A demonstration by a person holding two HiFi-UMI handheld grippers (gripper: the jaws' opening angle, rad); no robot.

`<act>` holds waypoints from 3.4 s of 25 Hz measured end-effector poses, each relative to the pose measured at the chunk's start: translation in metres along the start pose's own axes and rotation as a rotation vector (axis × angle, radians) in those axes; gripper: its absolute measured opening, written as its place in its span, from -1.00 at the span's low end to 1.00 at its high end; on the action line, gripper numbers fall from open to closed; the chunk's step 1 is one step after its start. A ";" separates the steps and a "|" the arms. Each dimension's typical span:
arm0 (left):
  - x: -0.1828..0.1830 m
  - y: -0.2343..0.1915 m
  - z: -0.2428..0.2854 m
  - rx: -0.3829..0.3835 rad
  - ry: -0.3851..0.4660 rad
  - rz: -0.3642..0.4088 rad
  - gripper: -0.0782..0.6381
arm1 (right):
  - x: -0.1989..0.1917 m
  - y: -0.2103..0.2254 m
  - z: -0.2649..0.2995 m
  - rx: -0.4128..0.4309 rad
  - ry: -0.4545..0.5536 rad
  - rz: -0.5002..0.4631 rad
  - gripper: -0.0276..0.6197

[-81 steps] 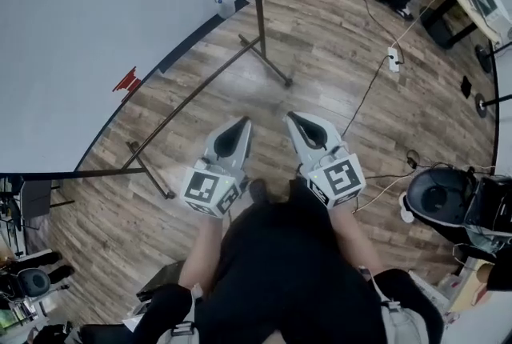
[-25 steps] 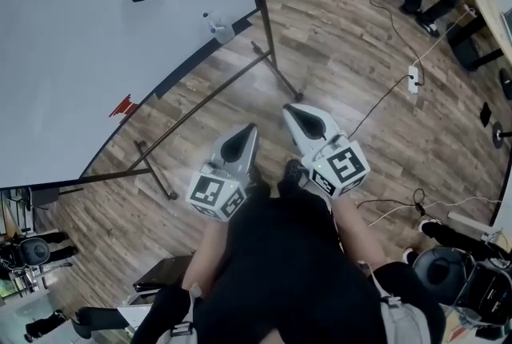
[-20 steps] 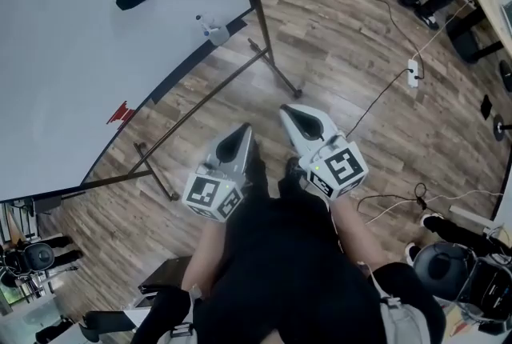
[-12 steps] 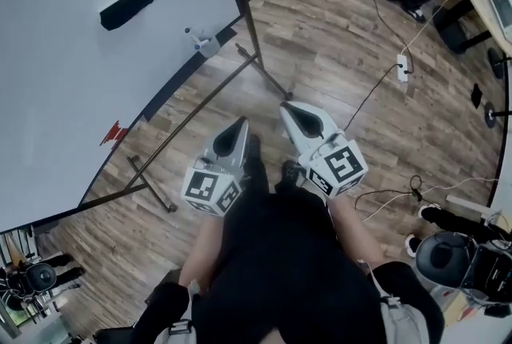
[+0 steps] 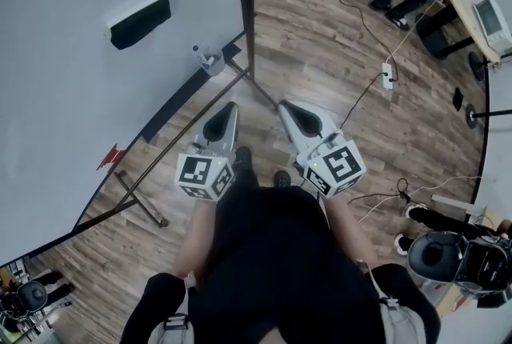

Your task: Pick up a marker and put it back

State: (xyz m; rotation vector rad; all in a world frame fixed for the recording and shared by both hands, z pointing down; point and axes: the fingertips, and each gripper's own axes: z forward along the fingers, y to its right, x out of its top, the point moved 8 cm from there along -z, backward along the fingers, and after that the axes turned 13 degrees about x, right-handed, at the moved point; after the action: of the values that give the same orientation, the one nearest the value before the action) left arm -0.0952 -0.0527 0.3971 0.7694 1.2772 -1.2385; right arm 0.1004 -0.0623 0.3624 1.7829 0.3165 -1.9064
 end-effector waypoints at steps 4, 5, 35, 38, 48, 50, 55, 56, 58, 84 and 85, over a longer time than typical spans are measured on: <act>-0.001 -0.038 0.020 0.023 -0.013 -0.002 -0.74 | -0.003 0.008 0.030 -0.015 -0.022 0.004 -0.91; -0.003 -0.046 0.022 0.023 -0.016 -0.001 -0.74 | -0.004 0.007 0.036 -0.017 -0.027 0.005 -0.91; -0.051 -0.125 0.130 0.028 -0.175 0.247 -0.37 | -0.028 0.016 0.067 -0.166 -0.139 0.068 -0.91; -0.050 -0.124 0.134 0.022 -0.179 0.272 -0.37 | -0.029 0.015 0.065 -0.184 -0.142 0.079 -0.91; -0.042 -0.129 0.139 0.050 -0.172 0.295 -0.50 | -0.028 0.012 0.068 -0.203 -0.140 0.089 -0.91; -0.040 -0.130 0.140 0.058 -0.166 0.298 -0.52 | -0.030 0.013 0.069 -0.209 -0.142 0.097 -0.91; -0.030 -0.133 0.138 0.084 -0.129 0.282 -0.56 | -0.029 0.017 0.070 -0.206 -0.139 0.106 -0.91; -0.028 -0.133 0.137 0.088 -0.124 0.277 -0.56 | -0.028 0.018 0.071 -0.204 -0.139 0.106 -0.91; -0.024 -0.134 0.135 0.097 -0.114 0.266 -0.57 | -0.028 0.019 0.071 -0.199 -0.137 0.105 -0.91; 0.098 -0.114 0.042 0.092 0.142 0.095 -0.57 | -0.003 0.050 0.105 -0.115 -0.049 0.077 -0.91; 0.101 -0.114 0.038 0.095 0.149 0.081 -0.57 | -0.003 0.049 0.107 -0.110 -0.049 0.076 -0.91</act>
State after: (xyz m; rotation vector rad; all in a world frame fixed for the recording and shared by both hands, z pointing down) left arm -0.2086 -0.1390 0.3306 0.9882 1.3001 -1.2011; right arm 0.0334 -0.1566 0.3853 1.6506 0.3251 -1.8406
